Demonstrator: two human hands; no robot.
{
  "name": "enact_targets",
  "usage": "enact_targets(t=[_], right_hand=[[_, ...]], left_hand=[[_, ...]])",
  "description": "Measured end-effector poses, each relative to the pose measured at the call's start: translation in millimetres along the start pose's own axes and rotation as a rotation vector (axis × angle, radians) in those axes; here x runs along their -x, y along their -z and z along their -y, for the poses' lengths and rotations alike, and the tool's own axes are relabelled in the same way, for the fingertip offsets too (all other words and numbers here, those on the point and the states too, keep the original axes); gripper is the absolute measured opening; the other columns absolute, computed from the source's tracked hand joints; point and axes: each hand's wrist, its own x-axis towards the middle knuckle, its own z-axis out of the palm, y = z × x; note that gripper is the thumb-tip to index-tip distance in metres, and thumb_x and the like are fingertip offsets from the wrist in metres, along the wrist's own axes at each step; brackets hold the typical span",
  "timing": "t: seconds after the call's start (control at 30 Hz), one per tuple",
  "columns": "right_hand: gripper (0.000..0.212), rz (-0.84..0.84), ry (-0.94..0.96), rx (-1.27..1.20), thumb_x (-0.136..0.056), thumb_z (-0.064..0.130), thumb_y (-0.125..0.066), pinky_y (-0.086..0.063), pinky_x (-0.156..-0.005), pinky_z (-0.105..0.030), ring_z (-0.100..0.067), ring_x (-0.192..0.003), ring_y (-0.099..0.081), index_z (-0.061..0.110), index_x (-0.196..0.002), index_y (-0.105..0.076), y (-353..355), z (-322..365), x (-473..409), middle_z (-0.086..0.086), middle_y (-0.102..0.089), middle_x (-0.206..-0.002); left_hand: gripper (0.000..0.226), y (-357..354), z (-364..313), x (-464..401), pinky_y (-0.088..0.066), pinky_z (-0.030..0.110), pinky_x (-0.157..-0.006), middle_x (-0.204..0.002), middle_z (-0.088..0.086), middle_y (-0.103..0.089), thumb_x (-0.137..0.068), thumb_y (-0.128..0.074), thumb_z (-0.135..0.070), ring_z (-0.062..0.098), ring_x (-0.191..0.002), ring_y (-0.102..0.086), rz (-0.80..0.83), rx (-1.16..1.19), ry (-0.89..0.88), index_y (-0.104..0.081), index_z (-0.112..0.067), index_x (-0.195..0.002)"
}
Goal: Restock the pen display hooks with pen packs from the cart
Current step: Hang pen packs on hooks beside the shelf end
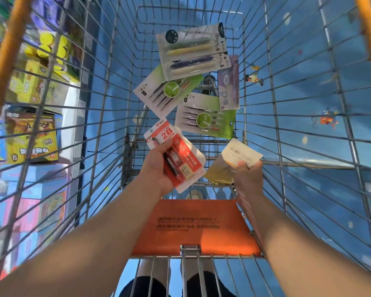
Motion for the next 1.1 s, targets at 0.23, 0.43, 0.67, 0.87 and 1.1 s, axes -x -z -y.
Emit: enact_targets(t=[0.23,0.43,0.67,0.87,1.1], right_hand=[[0.032,0.096,0.181,0.129,-0.101,0.009,-0.052,-0.034,-0.074,-0.02,-0.017,-0.101,-0.055,0.003,-0.133,-0.055,-8.9,-3.9,9.4,-0.006,-0.062,-0.115],[0.032,-0.024,0.116,0.095,-0.103,0.01,-0.051,-0.039,-0.079,-0.022,-0.031,-0.122,-0.06,0.002,-0.135,-0.051,-4.5,3.8,4.7,-0.014,-0.063,-0.131],[0.036,0.261,0.332,0.296,-0.1,0.016,-0.044,-0.045,-0.079,-0.029,-0.031,-0.11,-0.062,0.005,-0.133,-0.052,-12.8,10.6,10.8,-0.01,-0.064,-0.12],[0.014,0.245,0.249,0.268,-0.103,0.018,-0.048,-0.04,-0.057,-0.024,-0.004,-0.076,-0.054,0.024,-0.114,-0.05,-6.4,8.7,-2.1,0.0,-0.064,-0.101],[0.028,0.276,0.144,0.414,-0.097,0.045,-0.064,-0.045,-0.054,-0.028,-0.016,-0.085,-0.066,0.022,-0.113,-0.059,-11.1,1.1,-23.5,0.003,-0.069,-0.101]], left_hand=[[0.014,8.4,6.5,-2.3,-0.057,0.047,-0.08,-0.086,0.006,-0.08,-0.097,-0.068,-0.029,0.026,-0.085,-0.075,-0.022,-0.057,0.001,-0.072,-0.017,-0.103],[0.014,12.9,13.3,-4.0,-0.057,0.048,-0.085,-0.087,0.005,-0.078,-0.095,-0.071,-0.031,0.027,-0.088,-0.074,-0.019,-0.105,0.036,-0.072,-0.018,-0.097],[0.014,16.8,15.1,-5.8,-0.057,0.047,-0.08,-0.084,0.005,-0.078,-0.094,-0.073,-0.029,0.025,-0.079,-0.076,-0.018,-0.11,0.033,-0.072,-0.016,-0.099],[0.015,15.4,19.4,-7.4,-0.056,0.048,-0.082,-0.086,0.007,-0.078,-0.095,-0.07,-0.029,0.027,-0.089,-0.074,-0.025,-0.087,0.053,-0.071,-0.015,-0.102],[0.017,15.0,19.7,-12.0,-0.057,0.049,-0.079,-0.088,0.006,-0.078,-0.095,-0.071,-0.029,0.027,-0.091,-0.075,-0.038,-0.084,0.055,-0.071,-0.017,-0.106]])
